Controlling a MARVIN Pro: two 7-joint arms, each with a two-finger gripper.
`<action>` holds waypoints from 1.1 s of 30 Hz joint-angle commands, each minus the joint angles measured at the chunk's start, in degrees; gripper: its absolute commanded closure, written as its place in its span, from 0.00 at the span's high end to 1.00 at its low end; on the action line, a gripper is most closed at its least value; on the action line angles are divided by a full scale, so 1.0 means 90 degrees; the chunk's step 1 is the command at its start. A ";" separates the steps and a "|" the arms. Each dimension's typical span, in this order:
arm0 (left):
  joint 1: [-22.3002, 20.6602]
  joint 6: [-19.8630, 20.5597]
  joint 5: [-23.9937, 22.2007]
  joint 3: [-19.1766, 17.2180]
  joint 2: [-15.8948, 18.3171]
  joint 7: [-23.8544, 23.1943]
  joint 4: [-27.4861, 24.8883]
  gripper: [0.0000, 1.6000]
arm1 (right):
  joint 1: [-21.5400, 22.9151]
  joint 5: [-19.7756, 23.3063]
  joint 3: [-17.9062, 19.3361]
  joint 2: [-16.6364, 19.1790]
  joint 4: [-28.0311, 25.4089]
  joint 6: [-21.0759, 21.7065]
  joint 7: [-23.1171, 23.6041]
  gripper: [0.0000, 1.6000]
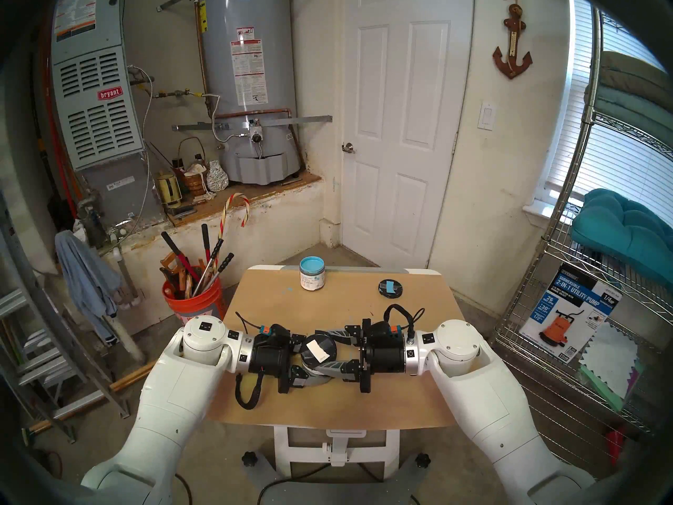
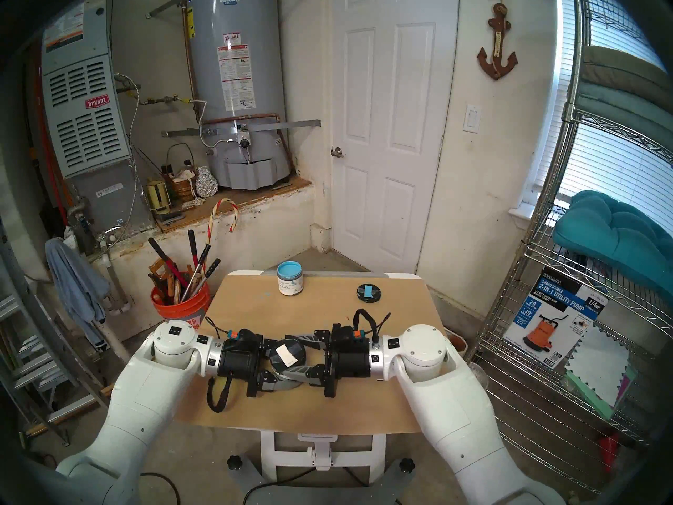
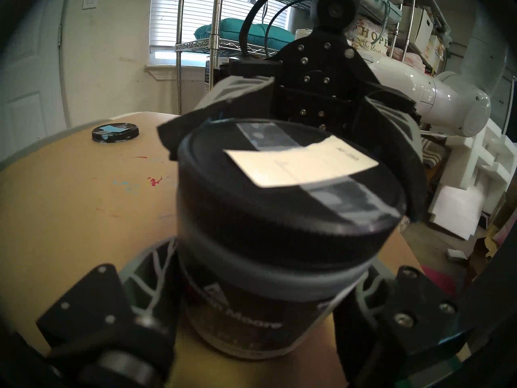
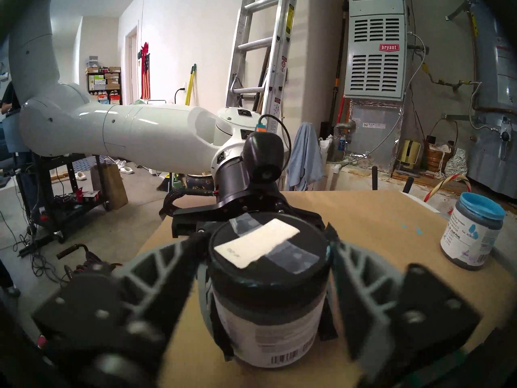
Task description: Open paint jar
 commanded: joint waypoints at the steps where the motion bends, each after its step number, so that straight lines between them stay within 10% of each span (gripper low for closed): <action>1: -0.0093 -0.0020 0.0044 -0.0095 0.0007 0.0168 0.0037 0.00 | -0.0219 0.0180 -0.0039 -0.0299 -0.0321 -0.0364 -0.0095 1.00; 16: -0.0065 -0.0014 0.0043 -0.0080 -0.0056 0.0206 0.0046 0.00 | -0.1174 0.0320 0.0770 -0.0802 -0.1040 -0.0155 -0.1320 1.00; 33: -0.0034 -0.0118 0.0055 -0.0122 -0.0101 0.0232 0.0137 0.00 | -0.2483 -0.0127 0.0576 -0.0929 -0.2311 -0.0227 -0.2697 1.00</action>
